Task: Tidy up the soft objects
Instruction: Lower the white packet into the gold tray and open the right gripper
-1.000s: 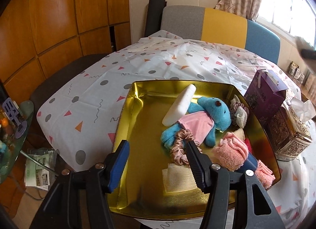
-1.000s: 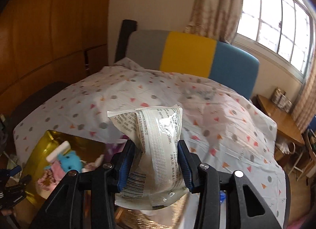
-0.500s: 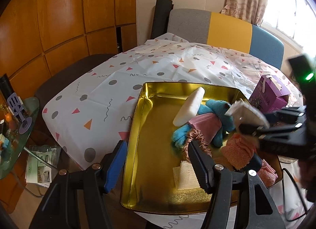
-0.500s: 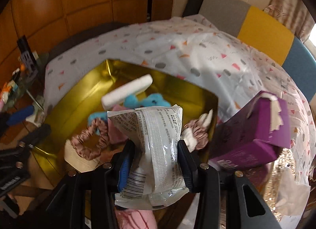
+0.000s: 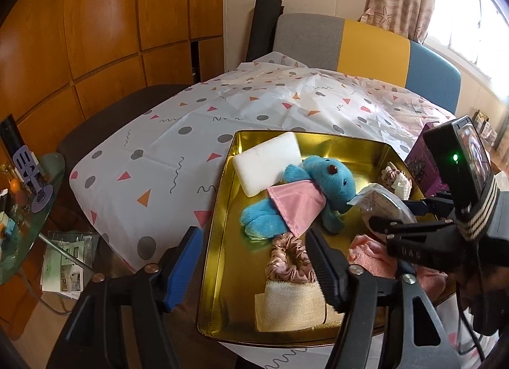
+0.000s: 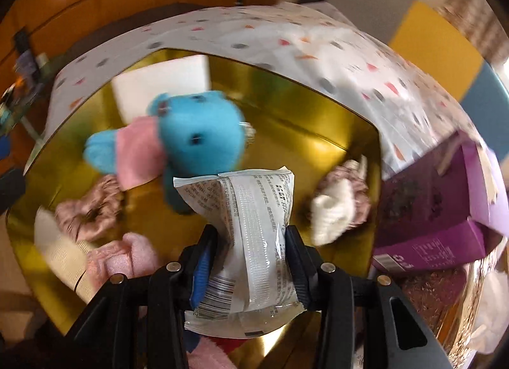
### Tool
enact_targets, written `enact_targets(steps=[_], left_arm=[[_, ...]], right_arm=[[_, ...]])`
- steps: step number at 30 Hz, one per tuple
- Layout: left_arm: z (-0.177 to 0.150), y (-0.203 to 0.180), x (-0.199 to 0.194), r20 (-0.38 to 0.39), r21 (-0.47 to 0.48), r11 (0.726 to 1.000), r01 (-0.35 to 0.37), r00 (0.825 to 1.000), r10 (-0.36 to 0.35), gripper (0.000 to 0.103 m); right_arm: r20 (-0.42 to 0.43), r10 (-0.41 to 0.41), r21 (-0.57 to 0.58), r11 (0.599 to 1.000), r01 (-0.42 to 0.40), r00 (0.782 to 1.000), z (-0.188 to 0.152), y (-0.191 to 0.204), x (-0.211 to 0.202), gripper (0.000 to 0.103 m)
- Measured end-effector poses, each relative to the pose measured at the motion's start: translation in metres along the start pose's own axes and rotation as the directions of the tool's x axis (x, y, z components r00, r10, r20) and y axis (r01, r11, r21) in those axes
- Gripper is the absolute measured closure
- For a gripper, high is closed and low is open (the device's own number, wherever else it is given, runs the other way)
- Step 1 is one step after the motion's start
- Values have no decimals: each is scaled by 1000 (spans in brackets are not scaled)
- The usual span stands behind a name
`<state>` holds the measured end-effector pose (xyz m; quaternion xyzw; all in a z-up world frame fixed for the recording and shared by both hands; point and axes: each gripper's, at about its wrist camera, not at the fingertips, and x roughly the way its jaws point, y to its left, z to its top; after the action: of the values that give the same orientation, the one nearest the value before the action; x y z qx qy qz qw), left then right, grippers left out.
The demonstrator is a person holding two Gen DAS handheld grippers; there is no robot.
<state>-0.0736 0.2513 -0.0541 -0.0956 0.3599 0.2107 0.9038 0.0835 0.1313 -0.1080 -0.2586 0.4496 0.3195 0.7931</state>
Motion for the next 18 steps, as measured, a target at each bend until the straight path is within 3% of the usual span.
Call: enact_targets(steps=[11, 14, 18], left_arm=[[3, -9, -6, 17, 17, 1000, 10, 1000, -10, 30], [3, -12, -8, 24, 24, 1000, 12, 1000, -13, 30], [4, -17, -11, 27, 33, 999, 16, 999, -17, 30]], right_arm=[[56, 13, 138, 990, -21, 998, -5, -25, -7, 56], [100, -8, 142, 990, -6, 995, -6, -25, -19, 47], [148, -17, 161, 987, -7, 989, -7, -30, -36, 47]])
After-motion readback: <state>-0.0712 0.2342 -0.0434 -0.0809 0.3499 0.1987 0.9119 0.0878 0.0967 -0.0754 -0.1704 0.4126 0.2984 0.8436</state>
